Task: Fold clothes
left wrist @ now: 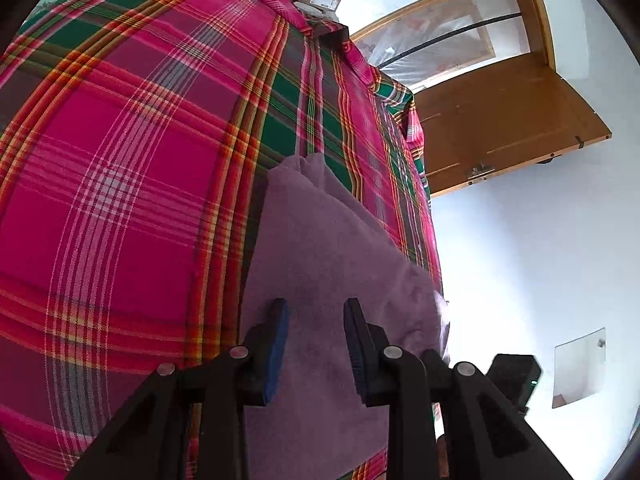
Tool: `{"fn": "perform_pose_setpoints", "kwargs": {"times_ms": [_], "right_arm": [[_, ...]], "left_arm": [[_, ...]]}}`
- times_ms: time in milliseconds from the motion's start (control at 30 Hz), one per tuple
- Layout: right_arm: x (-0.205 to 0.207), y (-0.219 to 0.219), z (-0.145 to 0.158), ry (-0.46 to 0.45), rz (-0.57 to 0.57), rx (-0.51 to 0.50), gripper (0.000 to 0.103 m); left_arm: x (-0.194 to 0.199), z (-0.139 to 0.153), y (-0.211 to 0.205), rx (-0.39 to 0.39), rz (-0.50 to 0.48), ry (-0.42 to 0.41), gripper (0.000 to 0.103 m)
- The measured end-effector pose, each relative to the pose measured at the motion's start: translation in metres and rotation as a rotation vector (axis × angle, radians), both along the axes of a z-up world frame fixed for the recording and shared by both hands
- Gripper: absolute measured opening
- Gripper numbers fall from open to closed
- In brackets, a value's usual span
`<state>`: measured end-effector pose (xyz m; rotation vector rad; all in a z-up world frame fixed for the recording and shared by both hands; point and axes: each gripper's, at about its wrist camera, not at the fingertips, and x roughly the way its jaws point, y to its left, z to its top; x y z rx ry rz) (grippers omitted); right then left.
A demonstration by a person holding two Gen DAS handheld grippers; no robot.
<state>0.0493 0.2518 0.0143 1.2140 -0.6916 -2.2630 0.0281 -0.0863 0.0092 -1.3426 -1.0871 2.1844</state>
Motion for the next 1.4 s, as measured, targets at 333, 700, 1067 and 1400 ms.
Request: {"fn": "perform_pose_setpoints", "kwargs": {"times_ms": [333,700,1067,1400], "right_arm": [[0.008,-0.002,0.008,0.096,-0.019,0.184,0.033],[-0.031,-0.033,0.03,0.228,0.077,0.294,0.033],[-0.073,-0.029,0.017,0.129,0.106,0.167,0.005],[-0.07,-0.037,0.006,0.164,0.068,0.286,0.006]], "left_arm": [[-0.006,0.005,-0.007,-0.037,0.039,0.017,0.028],[-0.024,0.008,-0.009,-0.078,0.056,0.004,0.029],[-0.039,0.005,-0.005,-0.102,0.067,-0.022,0.029],[-0.042,-0.004,-0.006,-0.087,0.065,-0.055,0.031]]}}
